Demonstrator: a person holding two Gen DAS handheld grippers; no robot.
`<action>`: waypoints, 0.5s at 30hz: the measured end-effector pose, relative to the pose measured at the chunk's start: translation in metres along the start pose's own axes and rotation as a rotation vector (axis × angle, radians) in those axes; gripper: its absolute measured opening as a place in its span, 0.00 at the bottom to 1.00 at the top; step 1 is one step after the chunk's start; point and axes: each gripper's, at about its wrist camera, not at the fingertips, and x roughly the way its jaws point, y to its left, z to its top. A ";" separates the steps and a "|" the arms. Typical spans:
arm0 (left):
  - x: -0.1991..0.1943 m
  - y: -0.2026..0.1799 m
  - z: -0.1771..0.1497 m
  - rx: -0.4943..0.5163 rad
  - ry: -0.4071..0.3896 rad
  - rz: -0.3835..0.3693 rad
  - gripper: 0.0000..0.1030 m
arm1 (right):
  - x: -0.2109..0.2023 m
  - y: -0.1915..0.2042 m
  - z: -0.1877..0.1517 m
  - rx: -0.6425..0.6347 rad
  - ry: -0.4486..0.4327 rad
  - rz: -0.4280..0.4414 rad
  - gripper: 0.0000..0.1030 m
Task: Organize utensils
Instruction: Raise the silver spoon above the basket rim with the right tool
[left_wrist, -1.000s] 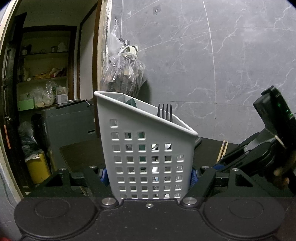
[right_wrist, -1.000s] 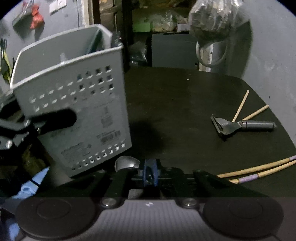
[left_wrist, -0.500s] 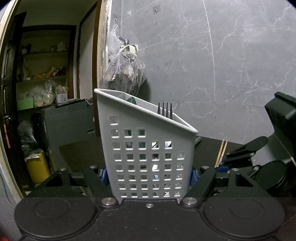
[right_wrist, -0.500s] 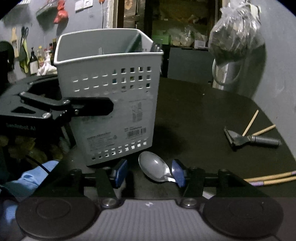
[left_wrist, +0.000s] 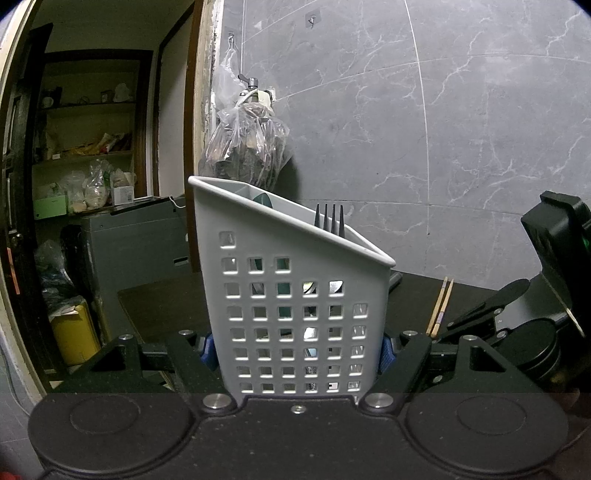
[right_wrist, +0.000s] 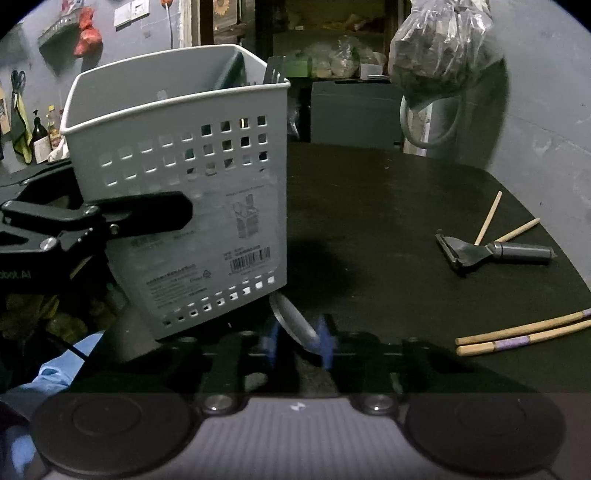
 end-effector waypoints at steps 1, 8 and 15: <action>0.000 0.000 0.000 0.000 0.000 0.000 0.74 | -0.001 0.002 0.000 -0.005 0.001 -0.006 0.11; 0.000 0.000 0.000 0.000 -0.001 -0.001 0.74 | -0.001 -0.007 0.006 0.006 -0.003 -0.023 0.04; 0.001 -0.001 0.000 -0.001 0.001 -0.005 0.74 | -0.026 -0.019 0.016 0.091 -0.125 -0.033 0.04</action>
